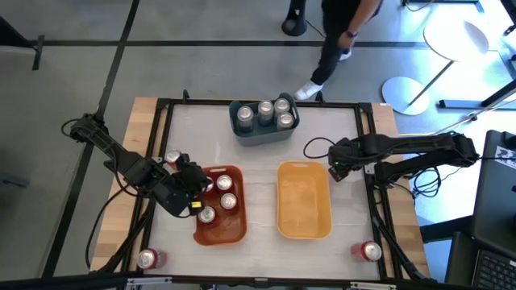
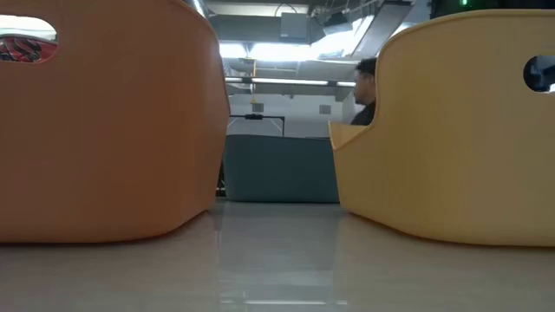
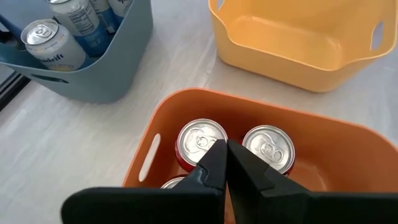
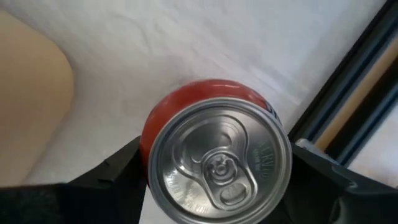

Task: Sort soda cans
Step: Put the top right red soda can into the yellow bin

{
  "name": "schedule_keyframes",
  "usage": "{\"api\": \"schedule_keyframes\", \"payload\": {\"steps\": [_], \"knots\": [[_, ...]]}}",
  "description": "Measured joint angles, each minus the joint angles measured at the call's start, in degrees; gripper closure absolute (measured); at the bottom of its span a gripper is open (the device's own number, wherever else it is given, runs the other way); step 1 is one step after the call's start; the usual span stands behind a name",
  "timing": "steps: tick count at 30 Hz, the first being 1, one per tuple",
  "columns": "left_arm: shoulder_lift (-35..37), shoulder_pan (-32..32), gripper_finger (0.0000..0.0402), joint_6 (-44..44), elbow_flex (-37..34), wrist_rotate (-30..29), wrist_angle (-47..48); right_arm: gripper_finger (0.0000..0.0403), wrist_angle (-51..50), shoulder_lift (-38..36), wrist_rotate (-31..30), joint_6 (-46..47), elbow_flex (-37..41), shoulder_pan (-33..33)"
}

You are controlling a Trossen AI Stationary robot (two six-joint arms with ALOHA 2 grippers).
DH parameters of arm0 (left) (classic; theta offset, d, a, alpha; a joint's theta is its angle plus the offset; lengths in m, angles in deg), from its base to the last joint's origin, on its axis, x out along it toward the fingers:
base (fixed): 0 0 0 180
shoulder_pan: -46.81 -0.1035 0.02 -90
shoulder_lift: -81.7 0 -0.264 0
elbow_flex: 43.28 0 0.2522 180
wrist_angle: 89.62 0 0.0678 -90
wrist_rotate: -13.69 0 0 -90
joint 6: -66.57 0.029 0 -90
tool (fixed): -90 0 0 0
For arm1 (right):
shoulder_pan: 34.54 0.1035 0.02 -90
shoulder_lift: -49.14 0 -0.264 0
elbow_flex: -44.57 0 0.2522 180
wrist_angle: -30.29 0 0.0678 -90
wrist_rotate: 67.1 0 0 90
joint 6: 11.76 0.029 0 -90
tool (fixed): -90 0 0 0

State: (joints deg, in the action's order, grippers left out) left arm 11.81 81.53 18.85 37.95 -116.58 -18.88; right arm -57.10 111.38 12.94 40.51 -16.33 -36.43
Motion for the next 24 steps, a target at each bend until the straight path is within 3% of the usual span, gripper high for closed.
{"api": "schedule_keyframes", "payload": {"steps": [13, 18, 24], "knots": [[-0.01, 0.02, 0.04, 0.34, 0.0, 0.0, -0.63, 0.0124, -3.35, -0.2, -9.46, -4.08, -21.26, 0.11], [-0.02, 0.0, 0.04, 0.34, 0.0, 0.0, -0.62, 0.0124, 2.09, -0.2, -9.86, -6.3, -26.3, 3.28], [0.0, 0.0, 0.04, 0.8, 0.0, -0.01, -0.62, 0.0124, 11.43, 0.83, -6.91, -7.78, -26.74, 10.41]]}}
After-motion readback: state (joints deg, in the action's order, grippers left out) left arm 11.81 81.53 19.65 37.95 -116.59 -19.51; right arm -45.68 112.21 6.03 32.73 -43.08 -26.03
